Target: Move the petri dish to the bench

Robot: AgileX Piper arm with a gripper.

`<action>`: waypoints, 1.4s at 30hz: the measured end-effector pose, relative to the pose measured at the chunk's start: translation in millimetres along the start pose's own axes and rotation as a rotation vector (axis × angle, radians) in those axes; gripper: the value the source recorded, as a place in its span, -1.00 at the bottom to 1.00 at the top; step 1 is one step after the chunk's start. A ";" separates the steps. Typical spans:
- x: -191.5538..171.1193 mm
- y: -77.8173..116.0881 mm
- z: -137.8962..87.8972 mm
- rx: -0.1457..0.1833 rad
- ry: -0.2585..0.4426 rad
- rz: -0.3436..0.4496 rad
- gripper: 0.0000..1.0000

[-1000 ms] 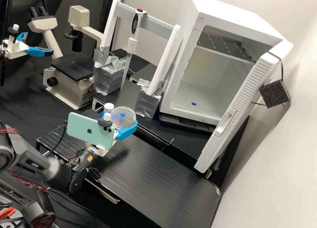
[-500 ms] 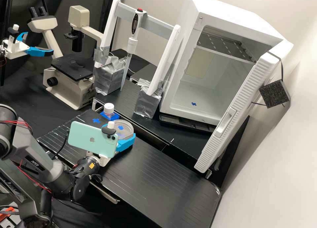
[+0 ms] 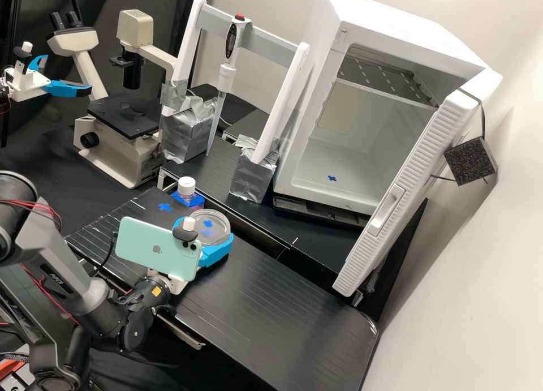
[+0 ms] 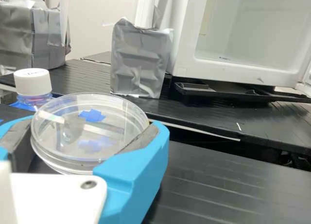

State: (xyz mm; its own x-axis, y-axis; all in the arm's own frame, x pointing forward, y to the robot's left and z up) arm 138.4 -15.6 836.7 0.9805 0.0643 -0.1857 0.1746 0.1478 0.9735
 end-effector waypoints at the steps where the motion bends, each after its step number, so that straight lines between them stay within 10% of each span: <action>1: -0.1 -0.2 0.0 -0.001 0.000 -0.003 1.00; 25: -3.4 4.5 -9.3 -0.002 0.010 0.037 1.00; 35: -8.8 7.9 -47.7 -0.089 0.151 0.108 1.00; 38: -9.7 11.7 -58.9 -0.072 0.217 0.172 1.00; 42: -3.6 15.5 -72.4 0.041 0.337 0.250 1.00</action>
State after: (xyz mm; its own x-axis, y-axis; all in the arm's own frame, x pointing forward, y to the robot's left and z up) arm 131.0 57.9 842.9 0.9100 0.4136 0.0301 -0.0546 0.0476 0.9974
